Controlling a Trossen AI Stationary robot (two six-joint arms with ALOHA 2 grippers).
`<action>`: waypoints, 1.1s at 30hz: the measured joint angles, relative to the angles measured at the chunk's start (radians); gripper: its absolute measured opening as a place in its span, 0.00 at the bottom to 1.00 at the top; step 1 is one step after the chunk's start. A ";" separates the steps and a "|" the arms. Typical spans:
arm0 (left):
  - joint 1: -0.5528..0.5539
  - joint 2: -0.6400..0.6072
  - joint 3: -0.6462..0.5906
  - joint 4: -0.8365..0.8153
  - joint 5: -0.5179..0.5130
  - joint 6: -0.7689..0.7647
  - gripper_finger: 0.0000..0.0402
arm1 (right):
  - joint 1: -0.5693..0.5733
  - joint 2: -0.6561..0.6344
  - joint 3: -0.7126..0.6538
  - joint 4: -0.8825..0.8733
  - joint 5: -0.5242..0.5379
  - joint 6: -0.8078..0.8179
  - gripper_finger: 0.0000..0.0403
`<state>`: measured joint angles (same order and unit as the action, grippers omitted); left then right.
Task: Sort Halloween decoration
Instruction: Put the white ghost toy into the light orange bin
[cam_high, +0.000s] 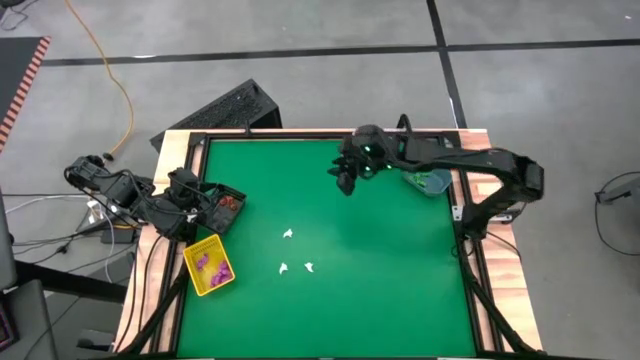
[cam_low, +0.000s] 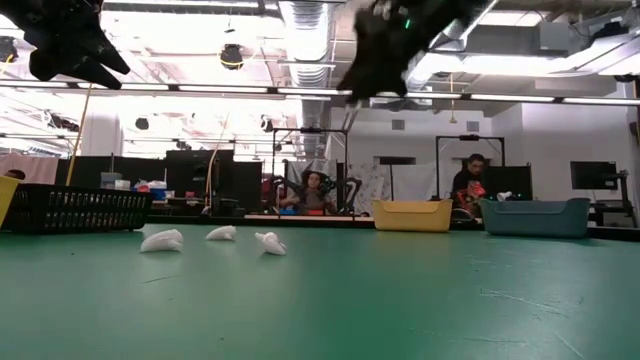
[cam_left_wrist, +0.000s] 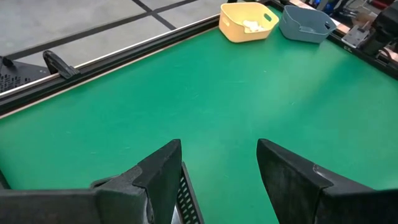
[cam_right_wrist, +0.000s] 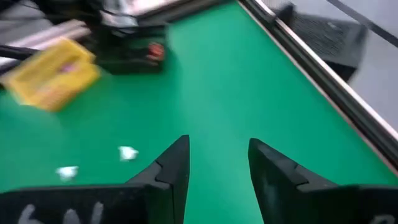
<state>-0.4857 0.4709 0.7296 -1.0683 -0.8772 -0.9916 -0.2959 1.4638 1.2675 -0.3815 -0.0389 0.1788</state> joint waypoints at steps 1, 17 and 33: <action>0.000 0.000 0.000 0.000 0.000 0.000 0.50 | 0.023 -0.022 0.000 -0.003 0.002 0.010 0.39; 0.000 0.000 0.000 0.002 0.001 -0.024 0.50 | 0.569 0.039 -0.246 0.367 0.389 0.196 0.38; 0.000 0.000 0.000 -0.026 -0.017 -0.042 0.50 | 0.662 0.482 -0.248 0.766 0.474 0.339 0.38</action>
<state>-0.4858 0.4709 0.7295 -1.0939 -0.8940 -1.0339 0.3660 1.9463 1.0195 0.3846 0.4347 0.5178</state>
